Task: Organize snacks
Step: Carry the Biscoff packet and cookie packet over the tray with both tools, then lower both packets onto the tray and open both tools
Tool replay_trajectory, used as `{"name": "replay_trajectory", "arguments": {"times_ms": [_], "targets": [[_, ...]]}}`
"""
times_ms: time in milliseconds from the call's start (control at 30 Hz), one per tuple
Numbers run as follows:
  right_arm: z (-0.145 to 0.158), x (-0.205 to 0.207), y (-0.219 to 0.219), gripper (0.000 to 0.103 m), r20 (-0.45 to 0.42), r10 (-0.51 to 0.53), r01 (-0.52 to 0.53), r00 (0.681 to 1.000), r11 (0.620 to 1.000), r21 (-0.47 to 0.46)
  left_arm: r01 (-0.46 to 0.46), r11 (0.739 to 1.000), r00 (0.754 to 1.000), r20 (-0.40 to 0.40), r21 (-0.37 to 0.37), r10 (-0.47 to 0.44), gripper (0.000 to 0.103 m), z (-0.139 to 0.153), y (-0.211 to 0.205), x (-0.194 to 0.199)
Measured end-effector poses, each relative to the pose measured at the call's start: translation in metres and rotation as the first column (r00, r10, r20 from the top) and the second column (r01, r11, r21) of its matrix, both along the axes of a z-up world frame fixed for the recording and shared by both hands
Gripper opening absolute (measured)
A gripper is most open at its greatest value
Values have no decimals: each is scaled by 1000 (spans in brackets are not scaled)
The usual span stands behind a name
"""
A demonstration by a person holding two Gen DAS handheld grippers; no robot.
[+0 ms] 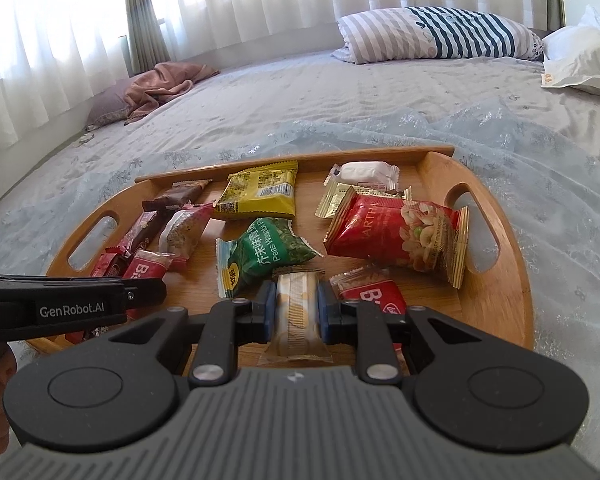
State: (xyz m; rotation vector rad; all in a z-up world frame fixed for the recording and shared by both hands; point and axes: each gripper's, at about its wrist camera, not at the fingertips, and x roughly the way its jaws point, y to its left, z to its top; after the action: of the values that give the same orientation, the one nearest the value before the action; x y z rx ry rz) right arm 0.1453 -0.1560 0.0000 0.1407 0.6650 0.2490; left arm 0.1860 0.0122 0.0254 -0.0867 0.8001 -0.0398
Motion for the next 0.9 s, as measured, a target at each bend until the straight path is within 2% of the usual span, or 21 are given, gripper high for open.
{"name": "replay_trajectory", "arguments": {"times_ms": [300,367,433,600,667,767,833,900], "targets": [[-1,-8,2,27,12,5,-5,1000,1000,-6,6,1000,1000,-1,15,-5,32,0,-3,-3],[-1,-9,3,29,12,7,-7,1000,1000,-4,4,1000,1000,-2,18,-4,32,0,-3,-4],[0,-10,3,35,12,9,-9,1000,1000,5,2,1000,1000,-1,25,-2,33,0,-4,-4],[1,-13,1,36,18,7,-7,1000,1000,16,4,999,1000,7,40,-4,45,2,-4,-9],[2,-15,0,50,26,6,-7,1000,1000,13,7,999,1000,14,39,-8,51,4,-4,-12],[6,-21,-1,53,46,7,-7,999,1000,5,7,999,1000,28,38,-8,59,8,-4,-16],[10,-24,-1,60,62,9,-9,998,1000,-3,11,999,999,34,33,-12,67,12,-4,-20],[13,-29,-1,63,79,8,-7,997,1000,-15,8,999,999,42,32,-9,78,16,-3,-24]]}}
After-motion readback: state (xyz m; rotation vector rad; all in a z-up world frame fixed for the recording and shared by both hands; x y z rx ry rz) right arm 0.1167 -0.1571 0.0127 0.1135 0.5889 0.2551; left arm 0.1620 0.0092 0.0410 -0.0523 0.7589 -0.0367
